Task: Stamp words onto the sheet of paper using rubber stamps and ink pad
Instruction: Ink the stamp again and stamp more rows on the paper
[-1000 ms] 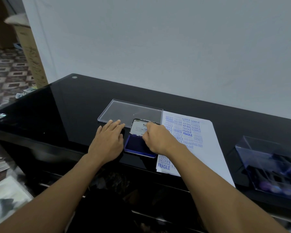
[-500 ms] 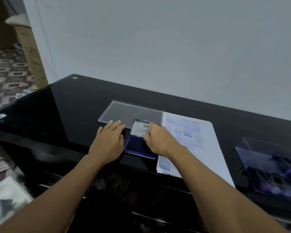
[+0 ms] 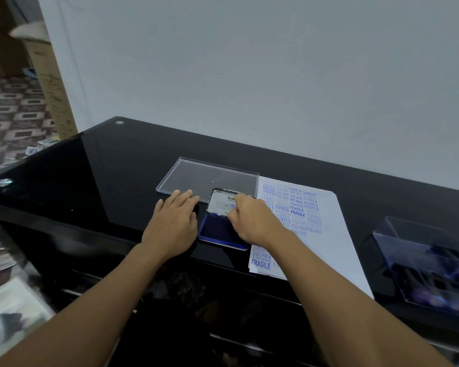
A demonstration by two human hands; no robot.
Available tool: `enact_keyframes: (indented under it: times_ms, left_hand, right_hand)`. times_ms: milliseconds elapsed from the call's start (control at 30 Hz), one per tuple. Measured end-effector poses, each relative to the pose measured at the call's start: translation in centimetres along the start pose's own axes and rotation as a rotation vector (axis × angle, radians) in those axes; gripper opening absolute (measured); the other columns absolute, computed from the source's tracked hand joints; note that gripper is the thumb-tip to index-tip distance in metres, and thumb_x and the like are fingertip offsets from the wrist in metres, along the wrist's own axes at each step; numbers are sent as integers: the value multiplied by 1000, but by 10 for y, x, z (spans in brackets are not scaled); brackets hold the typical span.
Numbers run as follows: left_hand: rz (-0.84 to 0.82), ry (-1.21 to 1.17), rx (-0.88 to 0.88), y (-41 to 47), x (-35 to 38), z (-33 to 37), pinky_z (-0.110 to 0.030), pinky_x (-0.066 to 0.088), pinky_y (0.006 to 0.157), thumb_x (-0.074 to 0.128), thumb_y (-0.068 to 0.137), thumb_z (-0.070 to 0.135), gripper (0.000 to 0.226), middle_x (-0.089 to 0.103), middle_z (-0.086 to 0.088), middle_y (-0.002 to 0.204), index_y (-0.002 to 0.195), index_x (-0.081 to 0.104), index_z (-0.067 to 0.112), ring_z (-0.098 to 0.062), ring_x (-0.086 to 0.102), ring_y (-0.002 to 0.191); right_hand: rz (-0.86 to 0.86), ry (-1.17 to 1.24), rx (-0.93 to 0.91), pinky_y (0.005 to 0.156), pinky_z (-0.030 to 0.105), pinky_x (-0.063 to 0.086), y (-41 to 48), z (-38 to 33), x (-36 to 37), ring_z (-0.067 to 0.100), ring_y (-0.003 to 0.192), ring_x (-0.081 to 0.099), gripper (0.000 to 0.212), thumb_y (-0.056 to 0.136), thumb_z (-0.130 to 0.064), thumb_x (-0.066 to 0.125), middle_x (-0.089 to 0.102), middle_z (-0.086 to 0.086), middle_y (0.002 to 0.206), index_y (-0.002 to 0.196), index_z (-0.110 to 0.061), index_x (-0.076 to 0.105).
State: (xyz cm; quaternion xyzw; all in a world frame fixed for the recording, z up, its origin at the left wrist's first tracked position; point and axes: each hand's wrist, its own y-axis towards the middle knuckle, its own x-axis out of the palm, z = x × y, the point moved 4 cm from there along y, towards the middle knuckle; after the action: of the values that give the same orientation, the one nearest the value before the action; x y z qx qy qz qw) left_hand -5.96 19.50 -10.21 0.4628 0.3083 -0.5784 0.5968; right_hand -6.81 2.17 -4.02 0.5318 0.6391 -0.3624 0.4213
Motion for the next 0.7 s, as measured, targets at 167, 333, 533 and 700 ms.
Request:
enact_keyframes:
  times_ms: [167,333,533,700]
  left_hand:
    - [4,1,-1,-1,0,0,-47,11,123,32,104,26,49,20,5,163,153,30,24,-16,7,152]
    - [3,1,-2,-1,-1,1,-48,10,123,32,104,26,49,19,5,163,153,29,24,-16,7,152]
    - [1,0,-1,-3,-2,1,-47,9,123,31,104,25,49,19,5,163,153,29,24,-16,6,152]
    - [-3,-2,-3,-1,-2,1,-47,9,123,31,104,25,49,19,5,163,153,29,24,-17,6,152]
  right_hand:
    - [27,-21,6,61,33,37,-1,-2,3,23,70,50,25,100,-20,42,50,6,82,76,-20,34]
    - [37,-48,19,62,36,39,-4,-4,7,30,76,52,28,98,-19,40,50,10,86,73,-23,29]
    - [15,-10,21,62,33,38,0,0,2,22,71,50,17,100,-20,42,53,8,86,84,-15,41]
    - [34,-25,13,63,34,38,-2,-3,3,24,72,50,22,100,-20,41,54,9,88,78,-19,36]
